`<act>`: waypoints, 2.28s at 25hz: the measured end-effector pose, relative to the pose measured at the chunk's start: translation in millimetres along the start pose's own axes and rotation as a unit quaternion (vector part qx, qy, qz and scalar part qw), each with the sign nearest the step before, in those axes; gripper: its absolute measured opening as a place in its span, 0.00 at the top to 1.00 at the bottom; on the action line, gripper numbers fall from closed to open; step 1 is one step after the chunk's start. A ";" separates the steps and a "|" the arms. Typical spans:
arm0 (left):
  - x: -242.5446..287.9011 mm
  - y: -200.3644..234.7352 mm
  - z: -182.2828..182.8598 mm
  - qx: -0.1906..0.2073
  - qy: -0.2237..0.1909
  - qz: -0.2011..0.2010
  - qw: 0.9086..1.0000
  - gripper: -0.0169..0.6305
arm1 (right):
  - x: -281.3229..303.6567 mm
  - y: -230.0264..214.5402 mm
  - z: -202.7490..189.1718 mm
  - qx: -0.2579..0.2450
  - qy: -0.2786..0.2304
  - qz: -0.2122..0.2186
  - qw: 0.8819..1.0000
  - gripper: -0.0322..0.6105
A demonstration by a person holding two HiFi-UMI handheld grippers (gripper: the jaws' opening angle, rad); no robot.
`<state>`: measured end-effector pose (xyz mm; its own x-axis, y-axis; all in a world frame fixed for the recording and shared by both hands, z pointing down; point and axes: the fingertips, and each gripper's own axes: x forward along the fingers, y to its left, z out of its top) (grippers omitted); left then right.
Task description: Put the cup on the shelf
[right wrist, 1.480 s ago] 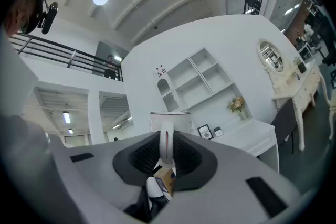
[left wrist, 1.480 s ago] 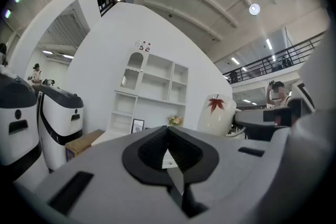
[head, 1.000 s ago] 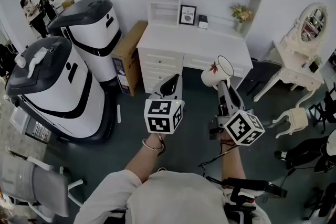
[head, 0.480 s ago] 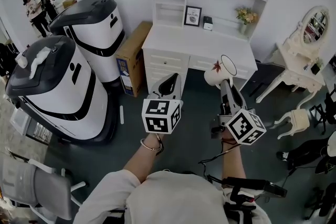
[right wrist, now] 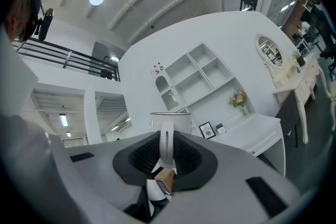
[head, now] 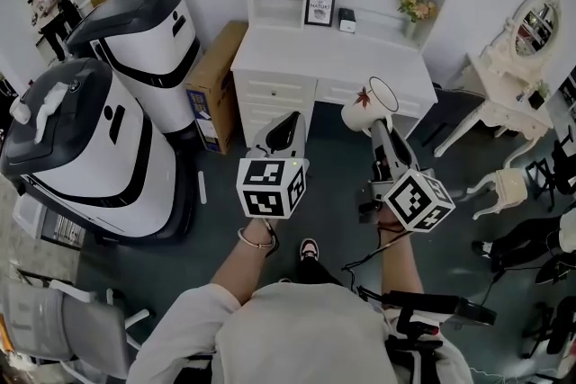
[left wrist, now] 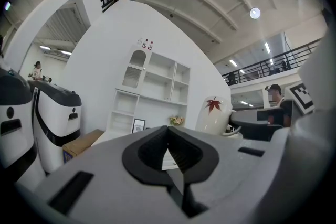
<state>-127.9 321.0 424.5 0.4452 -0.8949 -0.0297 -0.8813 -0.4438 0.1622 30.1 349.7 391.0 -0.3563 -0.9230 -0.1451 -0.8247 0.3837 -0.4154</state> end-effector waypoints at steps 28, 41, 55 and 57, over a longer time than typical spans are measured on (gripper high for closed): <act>208.6 49.6 16.3 0.023 -0.007 0.031 0.999 0.96 | 189.2 -135.3 34.6 0.015 0.019 0.021 0.999 0.84; 275.2 55.4 15.2 0.031 -0.008 0.043 0.999 0.96 | 240.1 -183.8 50.4 0.015 0.027 0.032 0.999 0.84; 305.2 62.0 7.4 0.035 -0.005 0.032 0.999 0.96 | 252.9 -211.7 41.9 0.018 0.033 0.008 0.999 0.84; 315.2 63.9 7.7 0.035 -0.010 0.029 0.999 0.96 | 258.6 -218.2 42.6 0.018 0.032 0.004 0.999 0.84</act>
<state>-45.2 10.2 418.0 0.3902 -0.9198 -0.0419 -0.9149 -0.3924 0.0949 136.5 26.1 405.9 -0.3919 -0.9155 -0.0909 -0.8060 0.3893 -0.4459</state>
